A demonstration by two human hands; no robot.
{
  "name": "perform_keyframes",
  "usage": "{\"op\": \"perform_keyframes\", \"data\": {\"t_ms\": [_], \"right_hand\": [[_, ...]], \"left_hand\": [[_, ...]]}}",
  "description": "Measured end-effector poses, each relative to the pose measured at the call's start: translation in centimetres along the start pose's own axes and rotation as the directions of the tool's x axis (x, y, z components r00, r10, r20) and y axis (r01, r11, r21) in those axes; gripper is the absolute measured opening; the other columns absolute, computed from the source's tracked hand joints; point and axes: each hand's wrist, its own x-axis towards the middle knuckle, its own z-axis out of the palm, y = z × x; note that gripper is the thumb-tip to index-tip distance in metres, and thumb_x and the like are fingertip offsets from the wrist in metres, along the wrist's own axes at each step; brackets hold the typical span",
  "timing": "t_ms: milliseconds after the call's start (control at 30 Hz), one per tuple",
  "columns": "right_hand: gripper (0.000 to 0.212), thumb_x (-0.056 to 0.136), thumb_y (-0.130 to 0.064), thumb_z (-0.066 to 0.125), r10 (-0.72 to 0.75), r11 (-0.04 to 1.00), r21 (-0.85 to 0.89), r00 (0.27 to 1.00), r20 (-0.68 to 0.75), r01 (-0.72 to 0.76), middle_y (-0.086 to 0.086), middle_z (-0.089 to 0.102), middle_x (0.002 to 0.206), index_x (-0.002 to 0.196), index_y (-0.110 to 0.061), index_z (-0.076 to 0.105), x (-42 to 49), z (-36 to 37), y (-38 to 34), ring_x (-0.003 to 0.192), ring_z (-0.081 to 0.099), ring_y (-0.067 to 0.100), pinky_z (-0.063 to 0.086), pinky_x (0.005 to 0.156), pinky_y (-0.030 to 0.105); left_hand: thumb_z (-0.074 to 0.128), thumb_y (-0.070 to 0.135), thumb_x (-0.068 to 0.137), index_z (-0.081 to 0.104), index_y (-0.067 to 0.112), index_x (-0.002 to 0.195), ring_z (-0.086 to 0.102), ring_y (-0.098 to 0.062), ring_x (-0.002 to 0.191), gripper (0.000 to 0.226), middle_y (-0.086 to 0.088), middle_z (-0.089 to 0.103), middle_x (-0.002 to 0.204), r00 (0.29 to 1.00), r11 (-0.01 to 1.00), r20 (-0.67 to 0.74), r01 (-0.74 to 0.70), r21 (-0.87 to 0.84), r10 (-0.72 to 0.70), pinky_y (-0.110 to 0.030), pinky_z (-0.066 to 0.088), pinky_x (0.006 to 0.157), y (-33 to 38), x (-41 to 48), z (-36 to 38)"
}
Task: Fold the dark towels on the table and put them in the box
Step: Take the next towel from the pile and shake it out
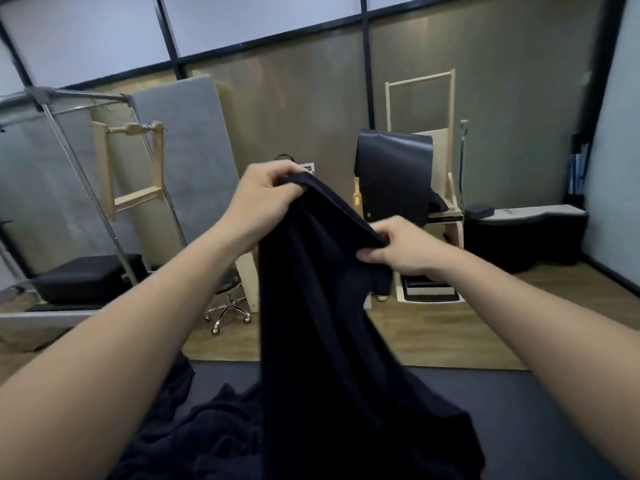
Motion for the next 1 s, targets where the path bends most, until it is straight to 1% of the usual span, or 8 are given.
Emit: {"op": "perform_keyframes", "data": {"t_ms": [167,267,367,500,600,700,800,1000], "right_hand": [[0.017,0.094,-0.008,0.061,0.143,0.978,0.172,0.978,-0.150,-0.116,0.010,0.073,0.090,0.088,-0.017,0.073,-0.3,-0.2,2.3,0.089,0.068,0.028,0.057,0.067,0.035],[0.020,0.091,-0.007,0.054,0.057,0.959,0.277,0.926,-0.373,0.052,0.013,0.072,0.087,0.086,-0.013,0.073,1.6,-1.0,-1.4,0.082,0.066,0.028,0.053,0.065,0.038],[0.017,0.085,-0.016,0.060,-0.086,0.955,0.220,0.897,-0.433,0.198,0.015,0.070,0.077,0.074,-0.007,0.068,3.2,-0.2,-5.8,0.067,0.058,0.016,0.049,0.066,0.037],[0.023,0.081,-0.029,0.071,-0.030,0.977,0.164,0.848,-0.529,0.137,0.006,0.067,0.064,0.067,-0.012,0.067,3.2,0.0,-6.0,0.058,0.052,0.009,0.041,0.057,0.027],[0.034,0.076,-0.036,0.078,0.030,0.988,0.143,0.828,-0.560,0.061,0.001,0.061,0.058,0.066,-0.006,0.066,2.9,-0.5,-5.5,0.057,0.050,0.008,0.040,0.054,0.026],[0.041,0.071,-0.038,0.083,0.016,0.994,0.099,0.845,-0.534,0.044,-0.002,0.056,0.057,0.061,-0.004,0.063,2.9,-1.0,-5.9,0.057,0.049,0.009,0.041,0.055,0.026],[0.038,0.071,-0.040,0.085,0.004,0.983,0.161,0.872,-0.489,0.086,-0.007,0.056,0.056,0.059,-0.011,0.063,2.3,-2.1,-5.4,0.056,0.050,0.007,0.042,0.058,0.026],[0.012,0.081,-0.028,0.079,0.012,0.943,0.325,0.967,-0.253,0.073,-0.001,0.072,0.071,0.076,-0.018,0.074,0.5,1.2,-1.7,0.069,0.064,0.011,0.053,0.068,0.034]], "left_hand": [[0.053,0.010,0.082,0.065,0.031,0.074,0.064,-0.013,0.086,0.026,0.010,0.066,0.079,0.922,0.967,-0.384,0.144,0.209,-0.054,-0.027,0.048,0.075,-1.6,0.7,-4.5],[0.064,0.016,0.075,0.062,0.033,0.108,0.060,-0.016,0.111,0.037,0.008,0.060,0.109,0.986,0.833,-0.163,0.111,0.542,-0.025,-0.036,0.045,0.099,-1.8,-0.1,-2.4],[0.071,0.017,0.075,0.051,0.025,0.131,0.059,-0.012,0.116,0.060,0.006,0.062,0.122,0.975,0.947,0.220,-0.105,0.303,0.038,-0.037,0.047,0.102,-0.7,-0.8,2.1],[0.064,-0.002,0.078,0.037,0.028,0.134,0.059,-0.016,0.106,0.069,0.000,0.053,0.115,0.988,0.992,0.153,-0.035,0.121,0.017,-0.031,0.054,0.087,-0.1,-0.1,2.2],[0.086,0.024,0.070,0.021,0.027,0.141,0.044,-0.013,0.124,0.097,0.000,0.035,0.135,0.953,0.984,0.303,-0.033,0.176,-0.022,-0.019,0.041,0.099,0.1,-1.3,3.5],[0.079,0.016,0.078,0.032,0.015,0.131,0.050,-0.016,0.107,0.071,0.000,0.050,0.119,0.993,0.959,0.114,-0.037,0.282,0.005,-0.003,0.036,0.082,-0.8,-1.8,5.6],[0.062,0.006,0.092,0.057,0.021,0.101,0.061,-0.017,0.084,0.018,0.005,0.066,0.086,0.994,0.992,-0.085,0.083,0.091,-0.075,-0.023,0.050,0.079,-2.4,-0.1,4.3],[0.048,0.004,0.098,0.064,0.026,0.080,0.055,0.003,0.076,0.032,0.014,0.061,0.078,0.976,0.987,-0.150,-0.163,-0.008,0.160,-0.016,0.042,0.074,0.9,3.6,2.5]]}}
